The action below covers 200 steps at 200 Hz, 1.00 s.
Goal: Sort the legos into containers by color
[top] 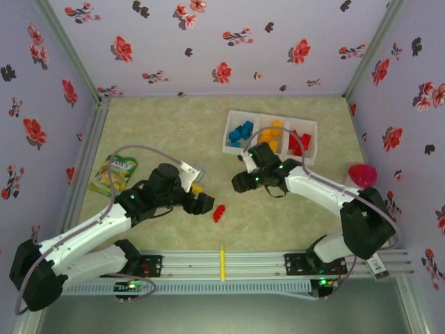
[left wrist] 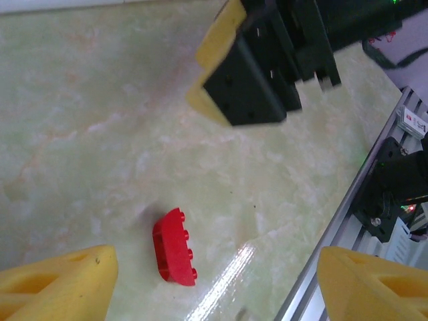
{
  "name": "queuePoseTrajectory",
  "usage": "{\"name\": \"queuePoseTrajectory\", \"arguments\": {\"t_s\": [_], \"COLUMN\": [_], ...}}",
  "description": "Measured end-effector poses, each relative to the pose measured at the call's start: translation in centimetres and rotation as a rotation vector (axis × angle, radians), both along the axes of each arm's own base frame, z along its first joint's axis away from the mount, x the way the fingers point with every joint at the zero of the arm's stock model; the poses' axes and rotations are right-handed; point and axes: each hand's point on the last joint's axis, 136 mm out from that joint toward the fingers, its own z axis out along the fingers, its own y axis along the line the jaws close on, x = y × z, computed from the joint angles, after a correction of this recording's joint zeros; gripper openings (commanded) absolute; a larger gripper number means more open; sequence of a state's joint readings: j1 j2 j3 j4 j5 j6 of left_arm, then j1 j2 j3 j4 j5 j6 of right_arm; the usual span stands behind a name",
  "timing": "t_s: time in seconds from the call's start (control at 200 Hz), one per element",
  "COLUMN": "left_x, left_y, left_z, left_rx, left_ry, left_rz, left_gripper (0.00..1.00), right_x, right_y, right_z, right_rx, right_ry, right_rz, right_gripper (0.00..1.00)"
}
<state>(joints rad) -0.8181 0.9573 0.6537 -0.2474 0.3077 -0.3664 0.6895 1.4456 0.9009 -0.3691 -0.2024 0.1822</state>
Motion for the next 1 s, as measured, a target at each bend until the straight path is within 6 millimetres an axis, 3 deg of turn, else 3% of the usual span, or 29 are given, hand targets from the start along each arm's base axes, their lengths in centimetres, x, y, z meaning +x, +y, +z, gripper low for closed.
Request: {"name": "queuePoseTrajectory", "arguments": {"t_s": [0.23, 0.245, 0.27, 0.295, 0.49, 0.73, 1.0], "left_x": [0.3, 0.3, 0.4, 0.4, 0.5, 0.4, 0.1], "left_y": [0.4, 0.4, 0.5, 0.5, 1.1, 1.4, 1.6], "left_z": [0.2, 0.2, 0.3, 0.3, 0.9, 1.0, 1.4], "left_rx": [-0.005, -0.005, -0.005, -0.005, -0.009, -0.003, -0.011], "left_ry": [0.003, 0.001, -0.003, -0.007, -0.029, -0.030, -0.037], "left_rz": [0.038, 0.041, 0.045, 0.049, 0.069, 0.075, 0.074], "left_gripper": [0.78, 0.78, 0.78, 0.78, 0.78, 0.78, 0.78], "right_x": [-4.1, -4.2, -4.4, -4.5, -4.6, -4.4, -6.7], "right_y": [4.2, 4.3, 4.5, 4.7, 5.1, 4.5, 7.0], "right_z": [-2.9, -3.1, -3.3, -3.4, -3.4, -4.2, -5.9], "right_rx": [-0.035, -0.038, -0.043, -0.046, -0.071, -0.066, -0.082], "right_ry": [0.056, 0.059, 0.060, 0.060, 0.037, 0.085, 0.176], "right_rz": [0.136, 0.129, 0.120, 0.105, -0.086, -0.317, -0.364], "right_gripper": [0.79, 0.81, 0.97, 0.99, 0.98, 0.84, 0.76]}}
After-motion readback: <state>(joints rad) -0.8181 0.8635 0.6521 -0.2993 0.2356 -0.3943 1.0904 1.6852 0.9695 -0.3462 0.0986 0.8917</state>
